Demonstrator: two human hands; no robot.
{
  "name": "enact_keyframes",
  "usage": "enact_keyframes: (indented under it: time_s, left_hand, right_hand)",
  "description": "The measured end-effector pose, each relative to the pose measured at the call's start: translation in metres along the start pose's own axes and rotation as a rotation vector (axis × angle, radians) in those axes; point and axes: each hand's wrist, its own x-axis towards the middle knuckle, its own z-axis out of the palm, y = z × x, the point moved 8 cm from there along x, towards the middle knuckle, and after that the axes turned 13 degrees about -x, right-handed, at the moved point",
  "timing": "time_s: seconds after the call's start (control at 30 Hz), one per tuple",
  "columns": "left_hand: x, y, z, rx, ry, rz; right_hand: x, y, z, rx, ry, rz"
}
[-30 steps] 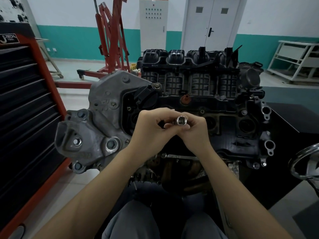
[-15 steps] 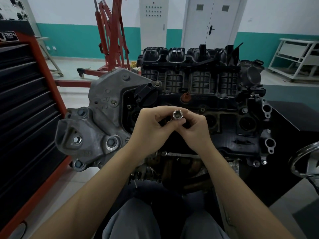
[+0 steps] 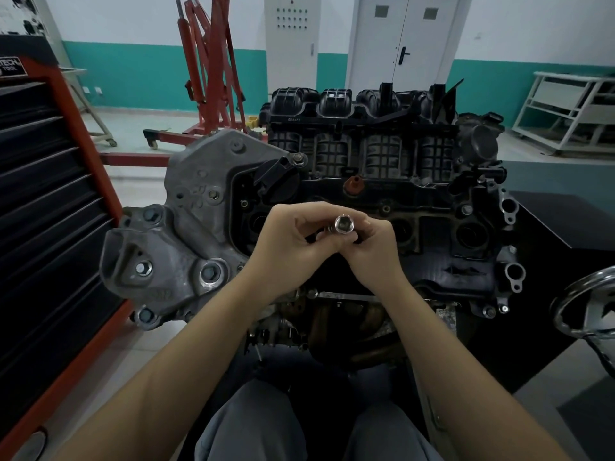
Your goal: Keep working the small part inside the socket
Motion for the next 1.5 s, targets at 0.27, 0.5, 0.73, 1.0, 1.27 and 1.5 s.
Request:
enact_keyframes:
  time_s: [0.27, 0.5, 0.73, 1.0, 1.27, 1.5]
  left_hand:
    - [-0.001, 0.002, -0.006, 0.157, 0.097, 0.039]
    - [-0.001, -0.001, -0.004, 0.053, 0.040, 0.002]
    - [0.000, 0.002, -0.001, 0.033, 0.010, -0.012]
    - [-0.002, 0.005, -0.006, 0.168, 0.109, 0.044]
    - [0.001, -0.001, -0.002, 0.011, -0.002, -0.026]
    - [0.000, 0.001, -0.005, 0.067, 0.063, 0.030]
  right_hand:
    - [0.001, -0.004, 0.001, 0.047, -0.014, -0.033]
    - [0.001, 0.003, 0.000, 0.006, 0.009, 0.009]
    - [0.001, -0.002, 0.001, 0.005, -0.026, -0.028]
    - [0.001, 0.002, 0.002, 0.034, 0.016, 0.007]
    - [-0.001, -0.003, -0.001, 0.002, 0.026, -0.003]
    - [0.000, -0.004, 0.000, 0.028, -0.004, -0.010]
